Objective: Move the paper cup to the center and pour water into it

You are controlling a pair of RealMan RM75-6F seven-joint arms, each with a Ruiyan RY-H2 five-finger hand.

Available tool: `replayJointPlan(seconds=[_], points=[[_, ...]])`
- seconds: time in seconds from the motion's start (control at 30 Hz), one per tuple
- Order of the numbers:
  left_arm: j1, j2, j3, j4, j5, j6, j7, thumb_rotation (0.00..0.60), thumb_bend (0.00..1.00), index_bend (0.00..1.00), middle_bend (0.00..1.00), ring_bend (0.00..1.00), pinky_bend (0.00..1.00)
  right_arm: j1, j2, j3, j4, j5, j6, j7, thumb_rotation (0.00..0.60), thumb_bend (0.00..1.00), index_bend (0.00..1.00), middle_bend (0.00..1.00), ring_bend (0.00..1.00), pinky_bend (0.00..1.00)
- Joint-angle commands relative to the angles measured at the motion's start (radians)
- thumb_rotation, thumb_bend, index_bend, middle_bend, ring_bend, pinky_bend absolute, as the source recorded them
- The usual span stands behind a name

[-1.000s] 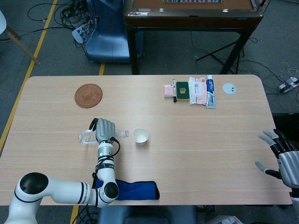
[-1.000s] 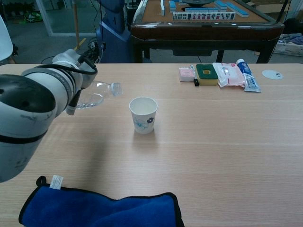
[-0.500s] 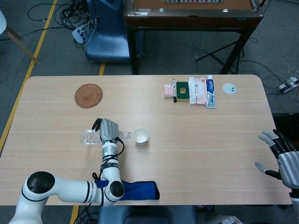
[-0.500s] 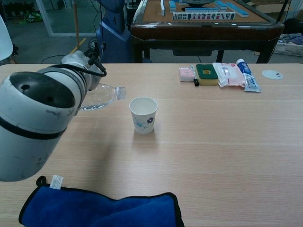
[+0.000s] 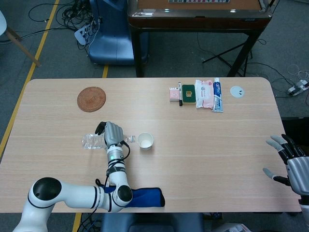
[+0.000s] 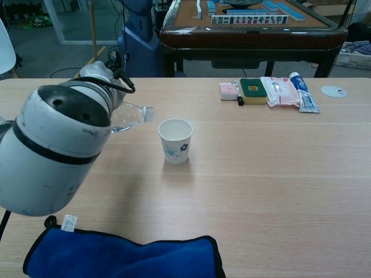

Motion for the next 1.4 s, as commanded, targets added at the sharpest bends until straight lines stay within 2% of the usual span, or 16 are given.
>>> replayJointPlan(seconds=[0.03, 0.77, 1.4], points=[[-0.006, -0.004, 0.0, 0.004, 0.0, 0.004, 0.01, 0.6, 0.07, 0.67, 0.82, 0.54, 0.53, 0.0, 0.001, 0.0, 0.0, 0.0, 0.001, 0.001, 0.6, 0.05, 0.23, 0.17, 0.08, 0.27], [-0.05, -0.051, -0.018, 0.086, -0.017, 0.02, 0.101, 0.6, 0.07, 0.68, 0.84, 0.54, 0.54, -0.002, 0.004, 0.002, 0.002, 0.002, 0.005, 0.012, 0.6, 0.05, 0.23, 0.17, 0.08, 0.27], [-0.061, -0.059, -0.026, 0.086, 0.004, 0.04, 0.136, 0.6, 0.07, 0.68, 0.84, 0.55, 0.55, -0.003, 0.005, 0.001, 0.001, -0.002, 0.007, 0.014, 0.6, 0.05, 0.23, 0.17, 0.08, 0.27]])
